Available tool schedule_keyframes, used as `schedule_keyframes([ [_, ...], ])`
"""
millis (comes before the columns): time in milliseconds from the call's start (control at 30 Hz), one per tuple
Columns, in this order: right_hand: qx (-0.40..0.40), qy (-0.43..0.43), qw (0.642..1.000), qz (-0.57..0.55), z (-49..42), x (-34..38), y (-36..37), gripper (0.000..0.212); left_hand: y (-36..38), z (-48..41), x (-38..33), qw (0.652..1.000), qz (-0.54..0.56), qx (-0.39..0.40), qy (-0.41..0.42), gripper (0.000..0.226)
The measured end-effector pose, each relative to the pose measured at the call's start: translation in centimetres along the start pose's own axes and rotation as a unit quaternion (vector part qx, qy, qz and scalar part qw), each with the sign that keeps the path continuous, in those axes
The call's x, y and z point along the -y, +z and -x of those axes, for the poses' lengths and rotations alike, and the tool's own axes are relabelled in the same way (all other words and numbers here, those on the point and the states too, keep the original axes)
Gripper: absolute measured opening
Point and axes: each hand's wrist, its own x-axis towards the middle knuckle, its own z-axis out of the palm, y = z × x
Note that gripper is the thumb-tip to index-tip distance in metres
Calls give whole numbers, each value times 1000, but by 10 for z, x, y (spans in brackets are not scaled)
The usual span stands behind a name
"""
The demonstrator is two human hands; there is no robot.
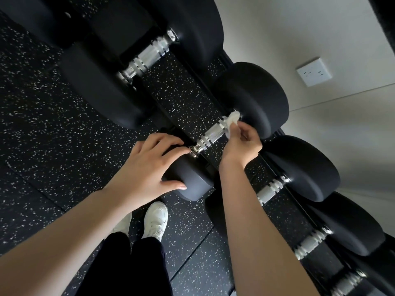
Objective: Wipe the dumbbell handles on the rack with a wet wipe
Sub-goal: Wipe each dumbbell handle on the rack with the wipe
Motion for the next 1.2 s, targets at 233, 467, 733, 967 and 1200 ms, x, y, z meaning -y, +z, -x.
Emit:
schedule_keyframes([
  [233,-78,48,992,-90,1,1,17,18,0,0,0,1000,-12,2,-5,71],
  [467,32,157,965,-210,-8,-7,9,11,-1,0,0,1000,-10,11,-2,70],
  [733,186,195,940,-210,-19,-12,-7,20,0,1,1,1000,-11,13,-3,70],
  [967,247,229,906,-256,-35,-23,-13,67,1,0,2,1000,-20,9,4,68],
  [1200,257,215,908,-253,-42,-26,-15,28,0,0,1,1000,-21,10,-1,67],
])
